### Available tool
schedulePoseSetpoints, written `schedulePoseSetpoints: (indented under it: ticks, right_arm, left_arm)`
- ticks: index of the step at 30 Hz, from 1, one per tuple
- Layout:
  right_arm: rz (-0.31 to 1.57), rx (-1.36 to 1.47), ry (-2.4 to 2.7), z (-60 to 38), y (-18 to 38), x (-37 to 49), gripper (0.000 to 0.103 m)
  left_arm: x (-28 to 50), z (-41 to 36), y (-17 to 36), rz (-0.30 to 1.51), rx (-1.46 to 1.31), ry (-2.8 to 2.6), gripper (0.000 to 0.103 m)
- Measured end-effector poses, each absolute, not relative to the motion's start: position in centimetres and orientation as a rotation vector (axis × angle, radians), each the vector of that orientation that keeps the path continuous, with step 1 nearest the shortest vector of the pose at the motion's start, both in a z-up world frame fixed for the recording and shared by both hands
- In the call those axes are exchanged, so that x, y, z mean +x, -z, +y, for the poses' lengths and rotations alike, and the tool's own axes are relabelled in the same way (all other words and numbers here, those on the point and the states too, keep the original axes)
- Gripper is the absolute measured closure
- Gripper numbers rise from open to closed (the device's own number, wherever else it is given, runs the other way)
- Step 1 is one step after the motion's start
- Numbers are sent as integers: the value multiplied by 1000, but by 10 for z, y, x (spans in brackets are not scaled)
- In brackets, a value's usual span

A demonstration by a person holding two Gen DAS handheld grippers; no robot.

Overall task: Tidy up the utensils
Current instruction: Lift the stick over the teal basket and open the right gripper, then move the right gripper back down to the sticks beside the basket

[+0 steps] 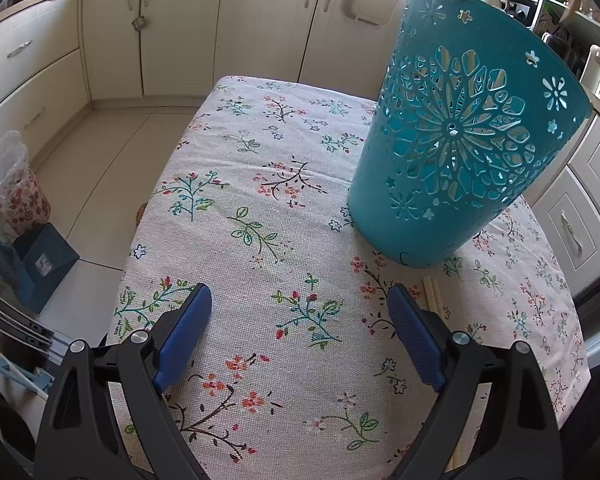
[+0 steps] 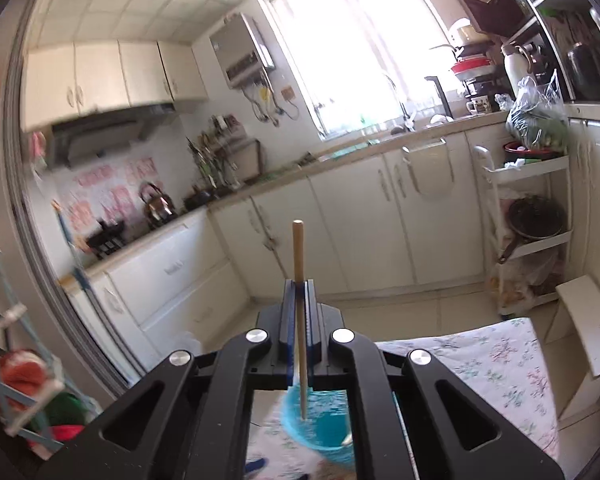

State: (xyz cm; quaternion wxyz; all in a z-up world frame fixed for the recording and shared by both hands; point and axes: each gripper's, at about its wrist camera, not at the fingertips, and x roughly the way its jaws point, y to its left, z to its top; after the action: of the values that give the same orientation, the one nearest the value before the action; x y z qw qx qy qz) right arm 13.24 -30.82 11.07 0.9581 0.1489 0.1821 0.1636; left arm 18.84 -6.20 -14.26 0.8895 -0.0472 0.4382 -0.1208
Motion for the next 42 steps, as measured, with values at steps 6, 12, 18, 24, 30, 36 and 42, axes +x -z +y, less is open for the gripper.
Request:
schedulePoseSetpoints:
  ticks: [6,12,18,24,30,36,42]
  right_arm:
    - [585,221,-274,-283,-34,180,98]
    - [679,204,-260,-276,1,182,87]
    - [553,250,-241,-289,-16,123,81]
    - [649,326,-197,-302,35,68,81]
    - [821,350,-151,-298,101,51,81]
    - [890,315,-193,-279,113,56,81]
    - [923,282,-200,-266,125,59,81]
  left_arm:
    - [189,-60,142,908,-109,255,17]
    - [189,-61,143,910,-102,253,16]
    - [189,-63,143,912,-90,243,16]
    - [187,-64,142,913,-75,228,16]
    - [184,-62,141,909,-79,202,16]
    - [173,-49,137,870,-119,169,16]
    - [171,-55,136,879,-91,182,16]
